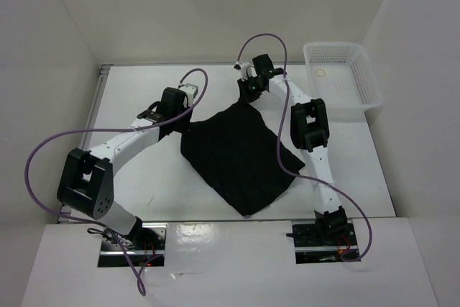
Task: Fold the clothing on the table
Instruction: Flatten the skirt out
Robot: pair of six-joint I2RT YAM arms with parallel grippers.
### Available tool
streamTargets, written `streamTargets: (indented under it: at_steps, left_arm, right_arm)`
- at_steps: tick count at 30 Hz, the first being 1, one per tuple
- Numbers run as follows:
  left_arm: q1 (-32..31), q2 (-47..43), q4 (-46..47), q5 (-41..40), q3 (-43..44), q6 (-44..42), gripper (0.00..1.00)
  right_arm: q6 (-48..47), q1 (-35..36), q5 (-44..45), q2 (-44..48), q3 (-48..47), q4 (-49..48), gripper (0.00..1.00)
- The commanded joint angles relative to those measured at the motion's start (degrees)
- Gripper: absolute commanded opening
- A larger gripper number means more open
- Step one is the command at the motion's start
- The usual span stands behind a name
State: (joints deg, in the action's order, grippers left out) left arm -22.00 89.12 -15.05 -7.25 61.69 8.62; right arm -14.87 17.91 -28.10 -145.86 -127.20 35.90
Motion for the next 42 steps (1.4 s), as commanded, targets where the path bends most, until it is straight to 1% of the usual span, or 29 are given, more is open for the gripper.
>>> streamTargets:
  at_steps: [1, 2, 3, 4, 5, 6, 7, 8, 9, 10, 11, 12, 13, 17, 19, 22, 23, 27, 28, 29, 31, 35, 39, 40, 41, 42]
  left_arm:
    - [1.08, -5.88, 1.17, -1.01, 2.11, -2.03, 0.00]
    - [1.78, -8.41, 0.38, -1.02, 2.90, -2.55, 0.00]
    - [1.78, -10.00, 0.37, -1.71, 3.60, -3.25, 0.00]
    - [1.78, -11.67, -0.24, -1.72, 4.83, -3.78, 0.00]
    - [2.39, -15.61, -0.24, -2.42, 4.84, -5.27, 0.00]
    - [2.40, -17.65, -0.24, -3.21, 5.63, -5.98, 0.00]
    - [2.40, -19.67, -0.85, -3.21, 5.63, -6.68, 0.00]
    - [2.92, -22.91, -2.34, -3.74, 7.46, -7.30, 0.00]
    - [2.93, -24.33, -2.96, -3.22, 8.09, -8.17, 0.00]
    - [3.62, -26.00, -2.97, -2.52, 8.09, -9.14, 0.00]
    - [3.63, -29.06, -2.97, -1.81, 8.09, -10.02, 0.00]
    - [4.15, -30.31, -2.97, -1.11, 8.79, -10.90, 0.00]
    - [4.16, -32.59, -2.36, -0.15, 9.58, -11.60, 0.00]
    - [5.21, -36.91, -3.57, 4.25, 12.66, -13.89, 0.00]
    - [5.83, -39.27, -5.59, 7.67, 13.28, -15.38, 0.00]
    - [6.35, -42.26, -8.76, 12.51, 14.07, -16.97, 0.00]
    - [7.05, -43.15, -9.47, 13.48, 14.07, -17.67, 0.00]
    - [9.25, -47.89, -13.33, 18.92, 14.07, -19.08, 0.00]
    - [9.25, -49.55, -15.25, 21.55, 14.07, -19.95, 0.00]
    - [10.65, -50.27, -16.23, 22.88, 15.29, -20.57, 0.00]
    - [11.27, -51.58, -19.47, 27.61, 16.87, -21.63, 0.00]
    - [12.42, -52.12, -23.79, 34.03, 19.07, -23.47, 0.00]
    - [12.95, -51.25, -23.81, 35.63, 18.65, -22.43, 0.00]
    - [12.95, -50.28, -22.15, 35.63, 17.42, -22.42, 0.00]
    - [12.95, -49.67, -21.26, 35.63, 13.93, -22.42, 0.00]
    - [12.95, -48.18, -20.29, 35.03, 11.72, -21.90, 0.00]
  right_arm:
    - [-0.51, 0.55, 1.99, 8.47, 2.38, 1.89, 0.00]
    - [0.28, 0.55, 1.99, 10.93, 5.00, 1.11, 0.00]
    - [0.28, 0.55, 2.69, 16.52, 6.33, 0.14, 0.00]
    - [0.98, 0.55, 2.70, 19.53, 7.83, -0.39, 0.00]
    - [1.51, 0.55, 3.39, 22.70, 10.97, -1.70, 0.00]
    - [1.51, 1.15, 4.70, 29.34, 12.66, -2.41, 0.00]
    - [1.51, 1.16, 5.50, 32.63, 16.16, -3.11, 0.00]
    - [1.51, 1.68, 6.38, 35.70, 17.76, -3.64, 0.00]
    - [1.51, 2.30, 7.61, 42.00, 19.25, -4.69, 0.00]
    - [1.51, 3.09, 9.18, 44.93, 22.05, -4.70, 0.00]
    - [1.51, 3.62, 10.16, 47.75, 23.30, -5.57, 0.00]
    - [1.51, 4.14, 11.30, 50.39, 24.35, -6.19, 0.00]
    - [1.51, 5.11, 12.88, 55.29, 26.19, -7.06, 0.00]
    - [2.22, 6.26, 14.64, 64.90, 28.31, -7.07, 0.00]
    - [2.22, 6.26, 14.65, 70.15, 29.72, -7.07, 0.00]
    - [2.22, 6.79, 13.87, 75.62, 32.44, -7.07, 0.00]
    - [2.22, 6.79, 12.90, 79.38, 33.58, -7.07, 0.00]
    - [2.74, 6.79, 7.38, 85.74, 36.84, -3.39, 0.00]
    - [2.74, 6.18, 5.96, 86.79, 36.84, -2.77, 0.00]
    - [2.74, 5.47, 5.17, 87.58, 37.63, -1.63, 0.00]
    - [2.74, 4.95, 2.44, 89.61, 38.25, -0.23, 0.00]
    - [2.74, 4.94, 0.76, 91.28, 40.26, 0.31, 0.00]
    - [2.74, 4.94, 1.29, 90.76, 45.35, -2.23, 0.00]
    - [2.74, 4.94, 1.90, 89.62, 46.59, -3.02, 0.00]
    - [2.74, 4.94, 1.91, 88.92, 47.91, -3.90, 0.00]
    - [2.74, 4.94, 2.51, 88.21, 50.96, -4.95, 0.00]
